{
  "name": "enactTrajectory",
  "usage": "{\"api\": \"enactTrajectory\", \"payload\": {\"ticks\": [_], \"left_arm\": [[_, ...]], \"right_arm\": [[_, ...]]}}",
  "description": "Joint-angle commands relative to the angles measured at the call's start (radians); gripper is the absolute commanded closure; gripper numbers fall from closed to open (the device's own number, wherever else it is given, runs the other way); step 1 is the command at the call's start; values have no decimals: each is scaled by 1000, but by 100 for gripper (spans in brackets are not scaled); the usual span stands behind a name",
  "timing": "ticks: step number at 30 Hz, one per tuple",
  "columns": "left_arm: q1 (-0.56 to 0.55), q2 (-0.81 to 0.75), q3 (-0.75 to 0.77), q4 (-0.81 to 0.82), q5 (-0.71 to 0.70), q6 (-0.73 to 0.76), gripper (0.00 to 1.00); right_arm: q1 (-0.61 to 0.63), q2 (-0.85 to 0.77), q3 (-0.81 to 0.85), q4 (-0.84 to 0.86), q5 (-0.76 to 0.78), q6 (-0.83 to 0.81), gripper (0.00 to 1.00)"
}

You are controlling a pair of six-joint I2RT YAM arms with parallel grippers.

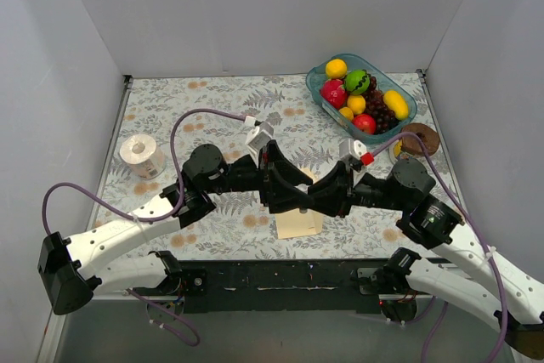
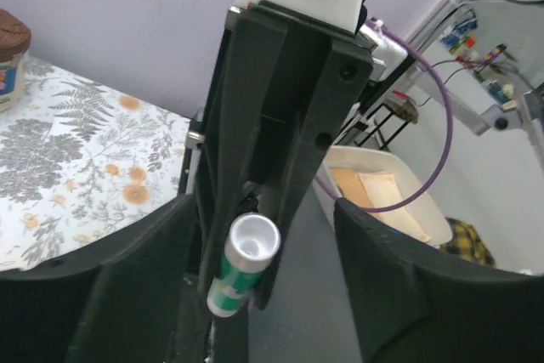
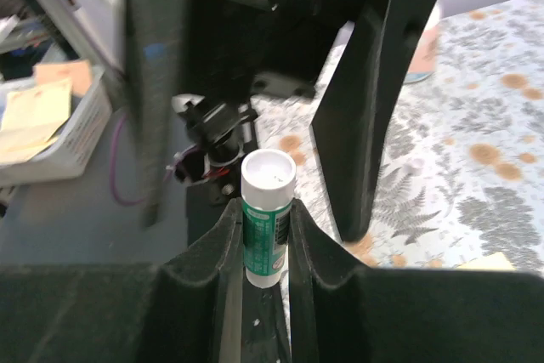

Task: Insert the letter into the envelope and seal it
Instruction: Unscrew the solid glue.

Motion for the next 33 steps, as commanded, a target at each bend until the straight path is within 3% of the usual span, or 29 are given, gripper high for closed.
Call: {"api": "enactTrajectory", "payload": {"ticks": [1,3,4,6,7,11,18,33], "left_arm": [[-16,-22,16,-79,-135,3,21],[-16,-27,38,-136,-288,2,13],[-16,-21,68,-191,-416,-7,12],[-16,7,99,-237,-520,-12,13],[-17,24,140,-297,-619,-26,18],[-31,64,179,-342,-710,-56,24],[-63,82,197,-314,-773,-41,29],[-134,147,223,-333,-686,64,45]], "right_arm": [[9,-13,86,3,311,-24,99],[9,-21,88,-57,535,12,99],[9,-27,85,-57,564,19,99],[9,-24,82,-47,590,31,99],[9,-8,89,-47,590,39,99],[9,40,100,-57,541,54,99],[9,42,80,-40,521,71,99],[9,34,76,-33,530,85,99]]}}
